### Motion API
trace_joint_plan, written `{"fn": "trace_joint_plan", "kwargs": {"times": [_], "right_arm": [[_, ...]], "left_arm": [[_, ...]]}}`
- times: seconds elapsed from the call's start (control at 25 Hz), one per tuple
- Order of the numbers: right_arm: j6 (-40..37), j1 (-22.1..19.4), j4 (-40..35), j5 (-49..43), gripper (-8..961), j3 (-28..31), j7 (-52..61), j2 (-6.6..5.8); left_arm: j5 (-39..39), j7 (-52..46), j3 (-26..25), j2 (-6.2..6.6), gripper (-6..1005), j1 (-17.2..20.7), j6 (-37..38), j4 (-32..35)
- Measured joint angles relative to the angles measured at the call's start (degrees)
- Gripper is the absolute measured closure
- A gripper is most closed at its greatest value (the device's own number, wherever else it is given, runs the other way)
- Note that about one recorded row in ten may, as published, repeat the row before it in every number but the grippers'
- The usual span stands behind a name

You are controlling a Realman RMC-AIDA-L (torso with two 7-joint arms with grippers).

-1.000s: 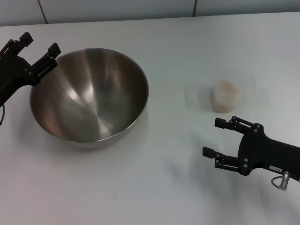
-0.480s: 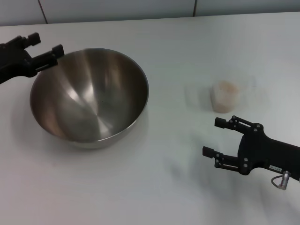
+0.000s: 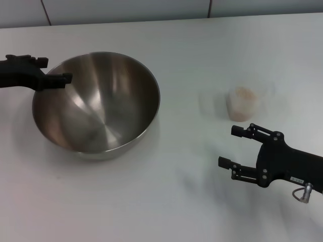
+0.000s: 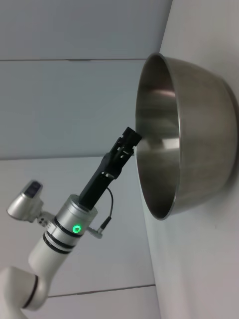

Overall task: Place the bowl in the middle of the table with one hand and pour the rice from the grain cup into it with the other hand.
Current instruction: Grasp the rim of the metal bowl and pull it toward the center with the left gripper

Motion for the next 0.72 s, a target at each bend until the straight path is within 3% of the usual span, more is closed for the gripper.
{"fn": "trace_joint_plan", "kwargs": {"times": [0.32,0.72], "right_arm": [[-0.01,-0.01,0.06,0.01,128,0.08,0.00,0.04],[0.36,-0.01,0.06,0.15,128,0.09,0.00,0.09]], "left_arm": [[16.58,-7.87,0.59,-0.03,264,-6.43,2.13,0.75],[17.82,-8.36,0.65,-0.14,274,-7.54,2.85,0.82]]}}
